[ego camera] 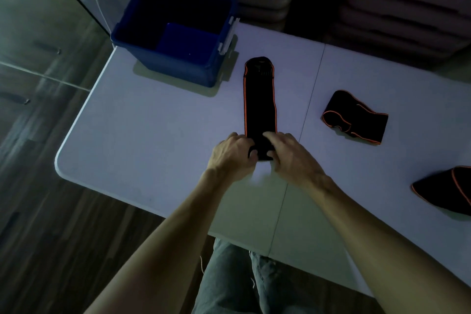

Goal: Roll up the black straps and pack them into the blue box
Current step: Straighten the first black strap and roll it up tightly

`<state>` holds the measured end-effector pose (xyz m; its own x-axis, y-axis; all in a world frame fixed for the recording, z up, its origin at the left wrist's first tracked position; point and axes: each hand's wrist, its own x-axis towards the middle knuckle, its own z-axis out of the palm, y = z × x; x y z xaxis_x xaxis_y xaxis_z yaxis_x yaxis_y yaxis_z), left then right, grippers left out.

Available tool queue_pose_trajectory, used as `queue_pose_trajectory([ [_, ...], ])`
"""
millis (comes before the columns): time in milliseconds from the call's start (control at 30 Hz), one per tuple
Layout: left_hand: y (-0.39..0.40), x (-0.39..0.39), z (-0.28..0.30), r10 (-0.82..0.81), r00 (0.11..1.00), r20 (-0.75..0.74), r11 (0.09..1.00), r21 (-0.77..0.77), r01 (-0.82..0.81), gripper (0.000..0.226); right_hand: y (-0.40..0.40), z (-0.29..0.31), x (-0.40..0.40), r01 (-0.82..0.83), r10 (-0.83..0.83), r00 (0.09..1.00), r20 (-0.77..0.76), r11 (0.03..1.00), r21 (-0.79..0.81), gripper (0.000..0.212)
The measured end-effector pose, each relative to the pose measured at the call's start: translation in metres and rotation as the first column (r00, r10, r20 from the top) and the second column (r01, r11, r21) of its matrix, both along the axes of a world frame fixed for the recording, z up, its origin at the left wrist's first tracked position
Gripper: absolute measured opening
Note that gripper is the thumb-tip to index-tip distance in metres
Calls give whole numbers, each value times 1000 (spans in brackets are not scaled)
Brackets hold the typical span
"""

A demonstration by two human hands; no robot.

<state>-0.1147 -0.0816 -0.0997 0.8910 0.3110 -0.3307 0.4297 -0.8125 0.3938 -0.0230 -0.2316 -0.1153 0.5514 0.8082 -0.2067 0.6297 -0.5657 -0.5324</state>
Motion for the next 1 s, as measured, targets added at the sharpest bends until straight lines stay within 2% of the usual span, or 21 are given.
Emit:
queue_pose_trajectory([
  [133,6,1,1,-42,995,-86,997,56,47,51,8,-3,6,25,-32,994,102,997,71,21],
  [300,13,-7,-15,-62,997,39,998,24,61,68,13,-6,9,15,-21,984,177,999,39,12],
  [400,18,-9,-18,-136,977,161,987,105,120,52,17,-6,16,5,-11,987,162,999,40,17],
  [467,23,-4,-19,-155,969,193,984,115,135,45,18,-6,20,-11,6,988,154,999,32,21],
  [567,34,7,-15,-194,971,138,979,87,184,40,15,-1,24,-43,40,992,120,999,22,39],
  [700,44,21,-8,-236,968,82,972,23,235,40,13,1,29,-105,104,991,84,994,6,48],
  [867,47,34,-7,-202,974,106,979,38,199,37,30,-4,45,-9,9,999,-39,1000,0,27],
  [1000,49,42,-12,-155,977,148,988,43,150,32,49,-2,69,-31,20,996,-92,992,-121,15],
])
